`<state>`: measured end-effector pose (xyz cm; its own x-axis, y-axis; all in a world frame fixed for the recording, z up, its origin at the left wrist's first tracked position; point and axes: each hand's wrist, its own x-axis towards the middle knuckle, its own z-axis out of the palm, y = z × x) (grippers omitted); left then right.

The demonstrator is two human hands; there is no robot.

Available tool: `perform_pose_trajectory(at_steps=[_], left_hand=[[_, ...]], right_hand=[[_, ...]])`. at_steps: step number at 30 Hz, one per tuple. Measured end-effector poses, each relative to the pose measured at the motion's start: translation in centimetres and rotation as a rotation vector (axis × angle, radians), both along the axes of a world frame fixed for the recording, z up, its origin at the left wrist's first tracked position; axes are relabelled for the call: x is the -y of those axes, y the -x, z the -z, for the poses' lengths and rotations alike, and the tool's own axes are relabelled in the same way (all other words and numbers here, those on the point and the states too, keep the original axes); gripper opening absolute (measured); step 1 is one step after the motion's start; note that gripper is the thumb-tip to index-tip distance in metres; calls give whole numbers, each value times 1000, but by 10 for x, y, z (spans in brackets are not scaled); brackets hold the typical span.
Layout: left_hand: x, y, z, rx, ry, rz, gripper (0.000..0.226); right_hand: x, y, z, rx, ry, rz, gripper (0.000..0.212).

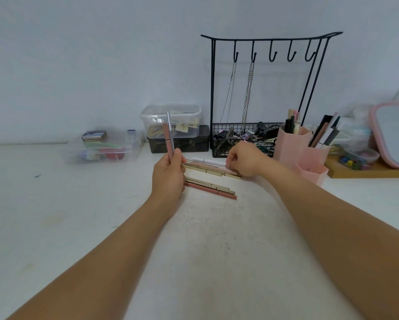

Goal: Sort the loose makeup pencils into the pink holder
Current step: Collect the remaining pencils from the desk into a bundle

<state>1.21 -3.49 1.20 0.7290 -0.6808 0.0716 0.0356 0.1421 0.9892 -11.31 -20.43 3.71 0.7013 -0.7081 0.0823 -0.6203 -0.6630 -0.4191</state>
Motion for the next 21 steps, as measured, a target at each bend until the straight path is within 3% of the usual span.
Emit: perform_pose_trajectory(at_steps=[2, 6, 10, 17, 21], left_hand=[[0, 1, -2, -10, 2, -3, 31], [-1, 3, -7, -83, 47, -3, 31], [-4, 6, -10, -112, 106, 19, 30], [-3, 4, -5, -12, 70, -43, 17], [-1, 2, -3, 78, 29, -62, 18]], right_hand=[[-6, 0, -8, 141, -136, -22, 13], [-34, -6, -30, 436, -709, -233, 7], [-63, -20, -30, 460, -854, -348, 6], [-81, -32, -18, 454, -711, -322, 20], [-76, -24, -37, 217, -255, -333, 11]])
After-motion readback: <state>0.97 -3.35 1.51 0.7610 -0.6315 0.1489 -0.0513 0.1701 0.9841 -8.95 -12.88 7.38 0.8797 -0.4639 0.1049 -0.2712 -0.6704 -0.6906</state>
